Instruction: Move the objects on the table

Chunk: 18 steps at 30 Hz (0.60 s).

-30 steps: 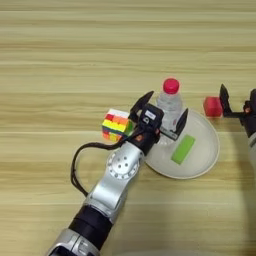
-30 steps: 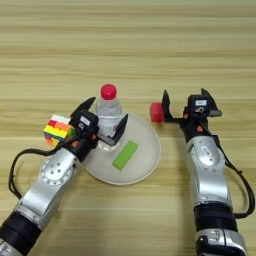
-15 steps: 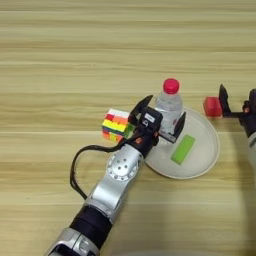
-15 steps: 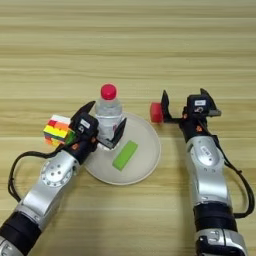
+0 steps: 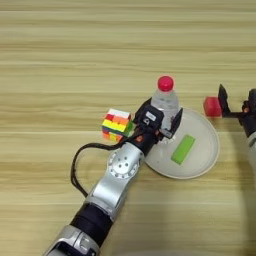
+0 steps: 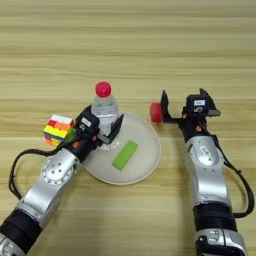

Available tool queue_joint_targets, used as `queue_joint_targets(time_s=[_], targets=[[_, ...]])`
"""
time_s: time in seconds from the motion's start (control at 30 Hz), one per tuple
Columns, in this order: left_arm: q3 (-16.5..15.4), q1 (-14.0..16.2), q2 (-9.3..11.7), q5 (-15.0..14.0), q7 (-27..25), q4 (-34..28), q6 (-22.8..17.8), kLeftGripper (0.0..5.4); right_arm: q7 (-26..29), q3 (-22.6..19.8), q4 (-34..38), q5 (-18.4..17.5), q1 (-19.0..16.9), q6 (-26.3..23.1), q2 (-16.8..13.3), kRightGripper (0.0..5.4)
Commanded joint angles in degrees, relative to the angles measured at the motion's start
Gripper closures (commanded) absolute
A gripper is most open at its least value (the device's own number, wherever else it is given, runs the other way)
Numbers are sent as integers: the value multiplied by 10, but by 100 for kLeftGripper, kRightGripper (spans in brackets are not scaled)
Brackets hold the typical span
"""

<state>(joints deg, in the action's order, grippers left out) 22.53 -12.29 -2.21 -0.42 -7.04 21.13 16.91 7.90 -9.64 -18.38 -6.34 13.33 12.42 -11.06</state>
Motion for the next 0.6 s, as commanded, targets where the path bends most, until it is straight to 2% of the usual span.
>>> queue_joint_targets(time_s=[0.03,0.27,0.6], targets=[[-6,-9,-47,-2,-1,6,9,199,-1,0,-6,0,13,2,0,0],[-7,0,-39,-2,2,-26,5,222,-1,-1,-7,0,11,4,0,0],[-37,16,-14,-4,5,-149,-27,226,-2,0,-11,1,13,5,1,0]])
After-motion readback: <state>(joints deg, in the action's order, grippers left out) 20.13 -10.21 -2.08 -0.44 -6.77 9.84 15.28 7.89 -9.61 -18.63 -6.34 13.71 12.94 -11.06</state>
